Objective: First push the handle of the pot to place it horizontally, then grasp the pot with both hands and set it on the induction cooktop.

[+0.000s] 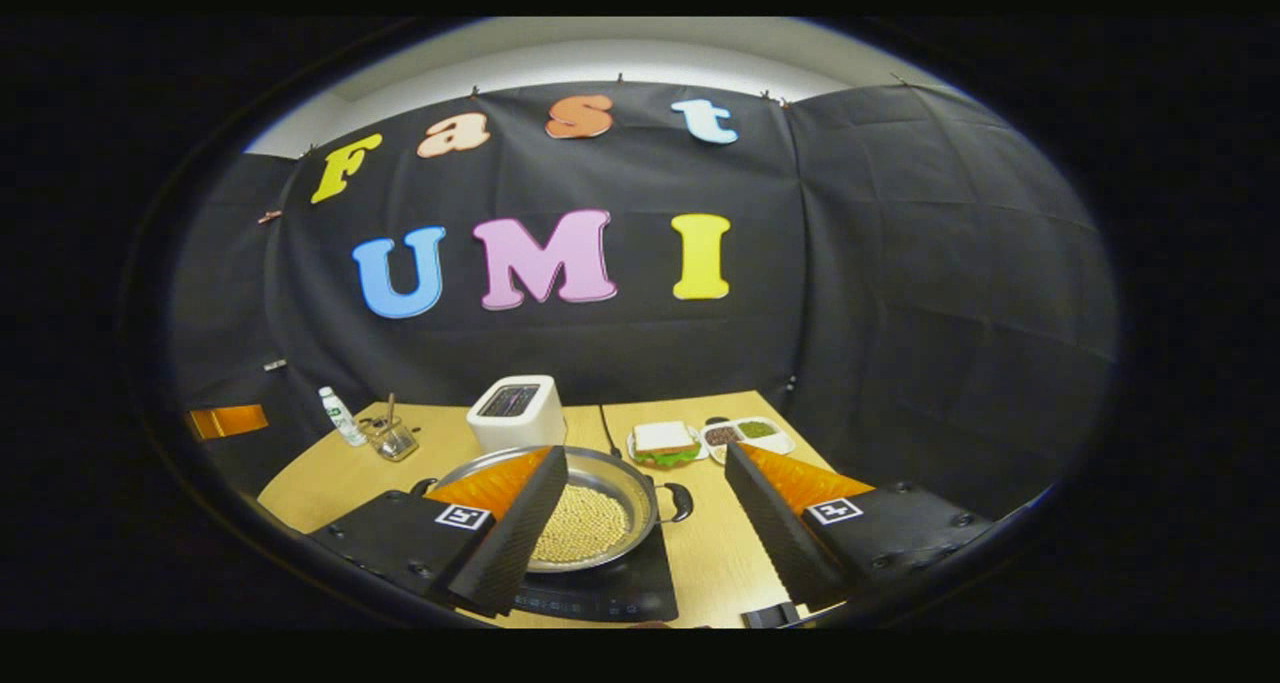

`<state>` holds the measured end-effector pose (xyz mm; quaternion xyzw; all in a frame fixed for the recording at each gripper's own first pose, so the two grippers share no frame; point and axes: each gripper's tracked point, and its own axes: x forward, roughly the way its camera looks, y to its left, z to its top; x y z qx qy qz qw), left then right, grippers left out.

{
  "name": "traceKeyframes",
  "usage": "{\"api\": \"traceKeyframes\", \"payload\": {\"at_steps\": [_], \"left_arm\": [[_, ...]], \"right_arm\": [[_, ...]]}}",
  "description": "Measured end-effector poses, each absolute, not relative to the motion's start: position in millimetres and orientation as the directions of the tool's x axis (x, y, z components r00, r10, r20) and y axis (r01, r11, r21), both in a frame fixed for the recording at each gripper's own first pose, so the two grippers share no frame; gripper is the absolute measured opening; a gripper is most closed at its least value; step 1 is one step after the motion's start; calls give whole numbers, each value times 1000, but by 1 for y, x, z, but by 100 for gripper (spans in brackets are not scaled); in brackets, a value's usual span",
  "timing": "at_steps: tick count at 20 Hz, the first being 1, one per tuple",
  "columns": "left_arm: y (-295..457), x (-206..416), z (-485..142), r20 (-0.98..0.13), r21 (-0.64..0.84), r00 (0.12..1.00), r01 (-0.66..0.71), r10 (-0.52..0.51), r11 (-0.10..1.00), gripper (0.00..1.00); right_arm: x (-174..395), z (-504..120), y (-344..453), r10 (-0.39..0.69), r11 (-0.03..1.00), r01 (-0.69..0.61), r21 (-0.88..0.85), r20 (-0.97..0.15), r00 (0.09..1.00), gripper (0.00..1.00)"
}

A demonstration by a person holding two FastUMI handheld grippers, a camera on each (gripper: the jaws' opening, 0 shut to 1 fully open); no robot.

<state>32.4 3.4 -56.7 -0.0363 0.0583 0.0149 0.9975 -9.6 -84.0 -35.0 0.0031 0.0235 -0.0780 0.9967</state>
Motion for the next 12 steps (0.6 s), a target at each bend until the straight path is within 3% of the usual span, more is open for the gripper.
{"api": "traceKeyframes", "payload": {"at_steps": [5,12], "left_arm": [[13,-10,-48,-43,-43,999,-22,20,999,95],[15,-44,-47,67,-13,996,63,-62,998,95]], "right_arm": [[-58,-33,-78,-190,981,191,32,-24,981,98],[-99,-33,-83,-243,970,242,28,32,969,98]]}}
